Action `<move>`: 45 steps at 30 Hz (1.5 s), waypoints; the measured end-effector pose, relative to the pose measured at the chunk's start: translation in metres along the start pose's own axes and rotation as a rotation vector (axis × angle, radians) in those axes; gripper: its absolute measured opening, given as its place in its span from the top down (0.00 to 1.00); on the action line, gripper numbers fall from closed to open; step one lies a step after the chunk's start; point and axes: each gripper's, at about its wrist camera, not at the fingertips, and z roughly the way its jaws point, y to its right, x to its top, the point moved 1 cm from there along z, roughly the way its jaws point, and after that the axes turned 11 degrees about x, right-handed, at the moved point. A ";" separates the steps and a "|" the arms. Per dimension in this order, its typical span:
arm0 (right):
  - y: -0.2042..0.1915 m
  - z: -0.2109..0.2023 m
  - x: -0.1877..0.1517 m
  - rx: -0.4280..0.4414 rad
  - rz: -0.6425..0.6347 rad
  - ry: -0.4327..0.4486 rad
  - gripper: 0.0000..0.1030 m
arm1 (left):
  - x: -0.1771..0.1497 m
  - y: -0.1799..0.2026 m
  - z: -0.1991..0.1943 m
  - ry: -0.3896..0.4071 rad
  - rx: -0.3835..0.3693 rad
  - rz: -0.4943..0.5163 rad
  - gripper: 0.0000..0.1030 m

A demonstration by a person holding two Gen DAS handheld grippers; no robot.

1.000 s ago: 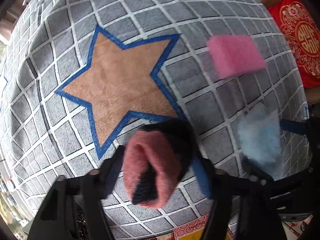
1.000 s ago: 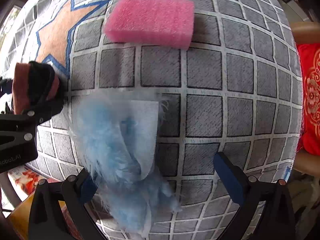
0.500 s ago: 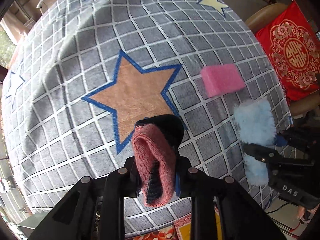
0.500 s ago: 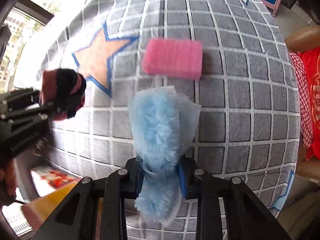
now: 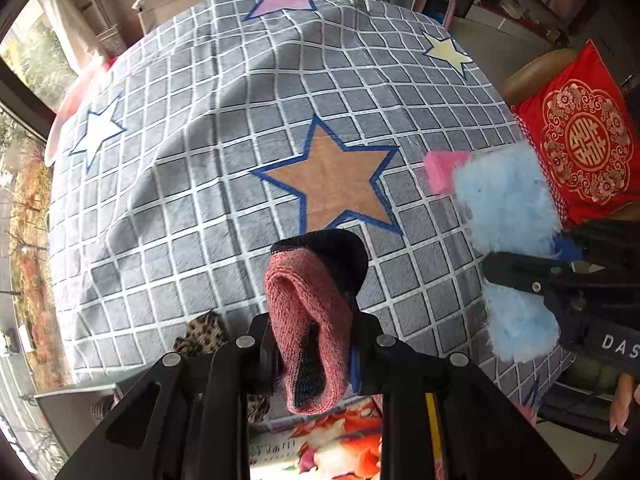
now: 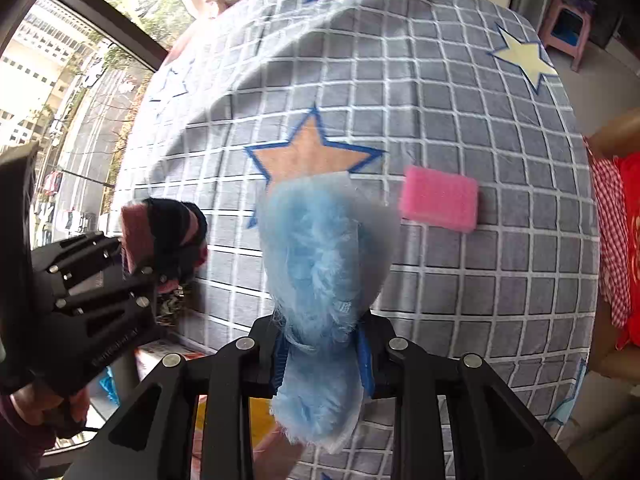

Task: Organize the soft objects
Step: 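Carry knit sock in left tool while right tool carries fluffy blue item over box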

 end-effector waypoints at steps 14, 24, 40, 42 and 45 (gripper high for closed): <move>-0.088 -0.004 -0.016 0.047 -0.138 -0.006 0.71 | -0.065 -0.043 -0.047 0.047 0.023 -0.086 0.75; -0.140 -0.002 -0.046 0.045 -0.200 -0.039 0.71 | -0.120 -0.045 -0.073 0.074 -0.006 -0.067 0.75; -0.190 -0.006 -0.117 0.054 -0.197 -0.079 0.71 | -0.208 -0.068 -0.101 0.096 -0.036 -0.109 0.75; -0.192 -0.002 -0.126 0.058 -0.183 -0.087 0.71 | -0.217 -0.075 -0.101 0.095 -0.035 -0.129 0.75; -0.197 0.004 -0.136 0.061 -0.175 -0.097 0.71 | -0.228 -0.087 -0.101 0.093 -0.030 -0.165 0.75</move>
